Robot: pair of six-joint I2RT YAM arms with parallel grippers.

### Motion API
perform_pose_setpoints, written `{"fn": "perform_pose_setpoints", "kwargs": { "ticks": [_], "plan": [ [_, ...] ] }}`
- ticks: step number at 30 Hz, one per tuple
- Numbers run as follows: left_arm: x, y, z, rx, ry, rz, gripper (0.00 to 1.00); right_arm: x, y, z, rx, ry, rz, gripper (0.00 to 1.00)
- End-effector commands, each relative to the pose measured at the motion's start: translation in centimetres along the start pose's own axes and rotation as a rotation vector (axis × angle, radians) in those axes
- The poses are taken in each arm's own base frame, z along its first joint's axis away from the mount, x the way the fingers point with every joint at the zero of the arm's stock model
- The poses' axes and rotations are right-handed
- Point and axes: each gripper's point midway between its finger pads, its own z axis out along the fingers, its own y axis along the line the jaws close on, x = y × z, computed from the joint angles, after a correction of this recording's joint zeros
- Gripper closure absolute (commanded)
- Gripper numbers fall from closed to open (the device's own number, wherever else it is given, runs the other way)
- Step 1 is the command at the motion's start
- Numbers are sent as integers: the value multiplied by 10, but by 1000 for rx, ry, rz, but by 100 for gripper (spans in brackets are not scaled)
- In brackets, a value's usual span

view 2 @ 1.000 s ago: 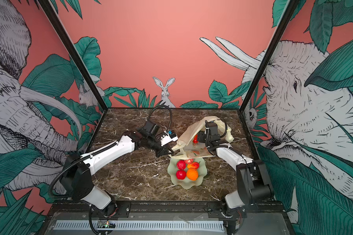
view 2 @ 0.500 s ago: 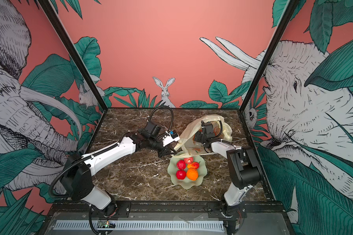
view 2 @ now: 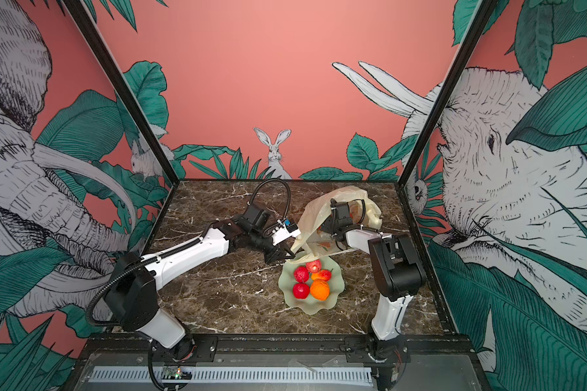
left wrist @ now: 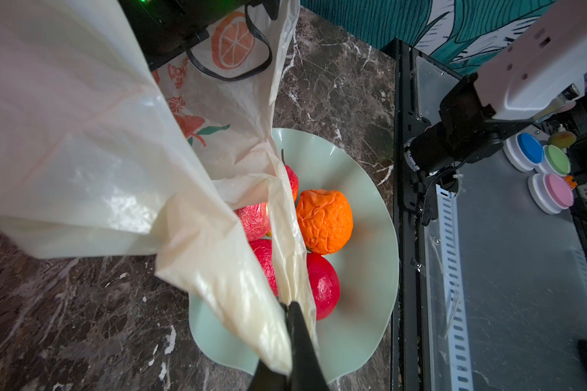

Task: Take fruits out of the plastic bag
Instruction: Take out the fake fruit from the plastic bag.

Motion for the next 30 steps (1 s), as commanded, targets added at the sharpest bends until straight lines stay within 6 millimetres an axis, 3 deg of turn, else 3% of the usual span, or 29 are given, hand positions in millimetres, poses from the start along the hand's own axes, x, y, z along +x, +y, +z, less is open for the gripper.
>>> {"fn": "perform_pose_setpoints", "kwargs": {
  "ticks": [1,9,15,19,23,30],
  "plan": [
    [0,-7,3,30,-3,2,100,-24,3,-4,10,-63,14,26],
    [-5,-6,3,31,-8,10,100,-44,49,-15,-295,-157,189,25],
    [-5,-6,3,35,-8,12,100,-67,64,-20,-467,-260,416,32],
    [-6,-6,4,37,-11,15,100,-74,60,-7,-479,-273,495,34],
    [-8,-7,5,45,-9,21,100,-73,45,12,-424,-261,577,36],
    [-8,-10,6,49,8,25,100,-66,19,27,-204,-224,470,34]
  ]
}}
